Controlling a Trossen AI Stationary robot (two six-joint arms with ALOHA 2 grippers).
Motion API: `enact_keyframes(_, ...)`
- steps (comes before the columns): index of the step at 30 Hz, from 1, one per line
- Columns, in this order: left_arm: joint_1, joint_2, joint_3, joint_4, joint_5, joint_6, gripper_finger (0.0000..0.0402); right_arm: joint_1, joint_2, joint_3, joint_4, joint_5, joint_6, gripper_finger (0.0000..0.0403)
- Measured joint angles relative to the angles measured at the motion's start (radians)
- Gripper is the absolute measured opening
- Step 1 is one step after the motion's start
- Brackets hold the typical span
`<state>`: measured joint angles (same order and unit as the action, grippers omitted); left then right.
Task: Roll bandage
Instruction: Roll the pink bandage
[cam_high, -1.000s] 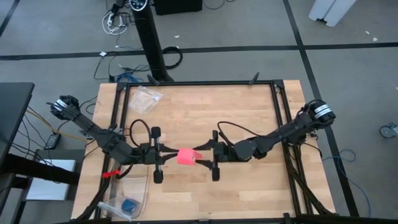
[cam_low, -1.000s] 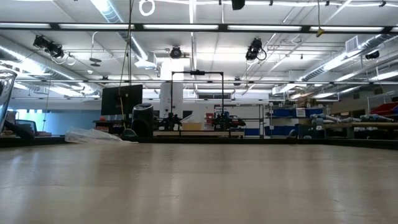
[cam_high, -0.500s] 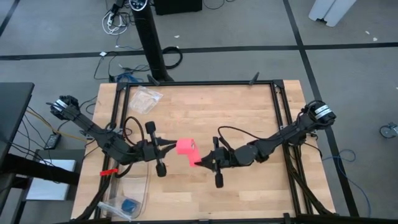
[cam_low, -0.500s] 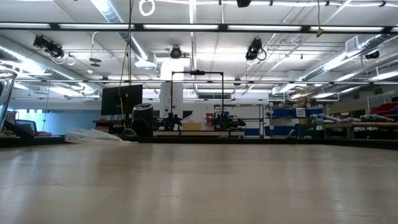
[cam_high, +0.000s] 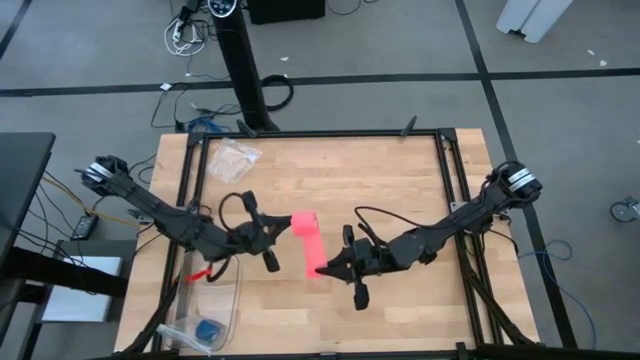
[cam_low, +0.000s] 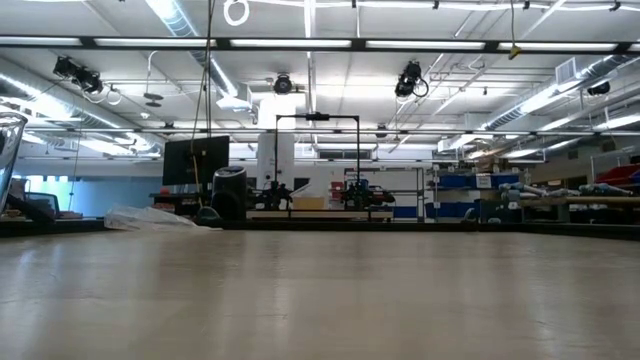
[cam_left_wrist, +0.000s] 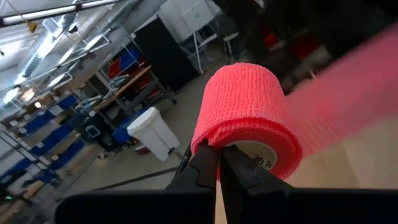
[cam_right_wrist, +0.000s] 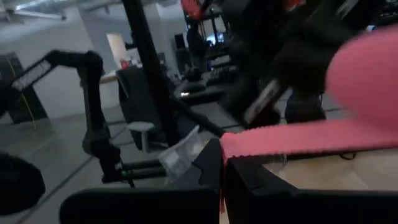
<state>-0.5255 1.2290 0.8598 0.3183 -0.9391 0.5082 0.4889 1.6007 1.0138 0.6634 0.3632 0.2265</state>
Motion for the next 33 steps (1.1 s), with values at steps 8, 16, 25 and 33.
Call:
enact_keyframes(8,0.0,0.107,0.0,0.021,-0.033,0.068,0.0008,-0.041,-0.041,0.0,-0.002,0.0,0.049,0.0002)
enact_keyframes(16,-0.021,0.179,0.0,0.126,-0.034,0.163,0.0008,-0.08,-0.042,0.0,-0.001,0.024,0.114,0.001)
enact_keyframes(25,-0.046,0.185,0.0,0.142,-0.031,0.166,0.0008,-0.091,-0.042,0.0,0.021,0.06,0.114,0.0066)
enact_keyframes(33,-0.046,0.185,0.0,0.141,-0.002,0.165,0.0008,-0.091,-0.042,0.0,0.024,0.061,0.125,0.0138)
